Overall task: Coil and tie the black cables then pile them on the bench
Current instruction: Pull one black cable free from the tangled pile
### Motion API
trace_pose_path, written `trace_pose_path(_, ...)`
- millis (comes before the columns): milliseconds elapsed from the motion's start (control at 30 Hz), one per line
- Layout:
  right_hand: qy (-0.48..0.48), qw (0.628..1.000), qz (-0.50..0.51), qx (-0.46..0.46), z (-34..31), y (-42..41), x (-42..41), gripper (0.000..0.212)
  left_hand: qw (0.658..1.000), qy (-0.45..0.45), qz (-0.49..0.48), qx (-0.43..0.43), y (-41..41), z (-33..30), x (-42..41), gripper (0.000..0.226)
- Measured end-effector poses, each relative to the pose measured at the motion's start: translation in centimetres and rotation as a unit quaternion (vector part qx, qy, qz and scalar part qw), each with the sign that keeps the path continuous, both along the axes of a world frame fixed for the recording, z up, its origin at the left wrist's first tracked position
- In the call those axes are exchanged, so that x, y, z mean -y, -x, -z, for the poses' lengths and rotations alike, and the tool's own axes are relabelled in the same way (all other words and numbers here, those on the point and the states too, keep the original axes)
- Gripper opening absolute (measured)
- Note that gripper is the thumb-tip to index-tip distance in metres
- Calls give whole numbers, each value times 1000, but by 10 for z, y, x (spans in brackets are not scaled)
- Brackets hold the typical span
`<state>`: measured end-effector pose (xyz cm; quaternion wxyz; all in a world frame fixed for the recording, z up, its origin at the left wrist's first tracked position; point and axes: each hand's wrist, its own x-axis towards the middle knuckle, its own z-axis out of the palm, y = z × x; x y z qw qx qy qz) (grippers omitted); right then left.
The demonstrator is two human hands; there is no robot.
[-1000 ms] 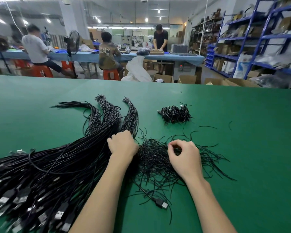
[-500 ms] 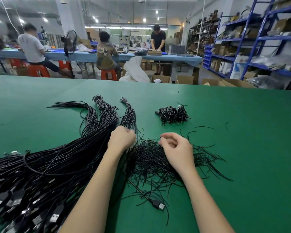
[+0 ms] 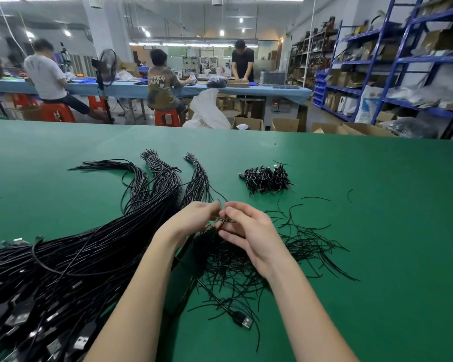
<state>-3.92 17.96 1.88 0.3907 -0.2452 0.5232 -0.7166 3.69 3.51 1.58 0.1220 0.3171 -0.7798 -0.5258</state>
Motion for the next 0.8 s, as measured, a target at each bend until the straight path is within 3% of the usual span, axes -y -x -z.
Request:
trace_pose_path(67, 2, 1000, 1, -15, -8, 3, -5, 8, 989, 115, 44, 82, 0, 4, -1, 37)
trace_pose_path(133, 16, 999, -1, -35, -19, 7, -11, 8, 974, 174, 67, 126, 2, 4, -1, 29)
trace_pose_path(367, 98, 989, 52, -95, -55, 37, -47, 17, 969, 190, 50, 152, 3, 5, 2, 37)
trace_pose_path(567, 83, 993, 54, -63, -57, 57, -76, 36, 964, 207, 55, 159, 4, 7, 3, 37)
trace_pose_path(700, 124, 987, 22, -96, -62, 65, -91, 56, 962, 215, 55, 157, 5, 7, 2, 36)
trace_pose_path(800, 174, 982, 23, -63, -62, 70, -99, 62, 962, 218, 54, 156, 4, 6, 2, 36)
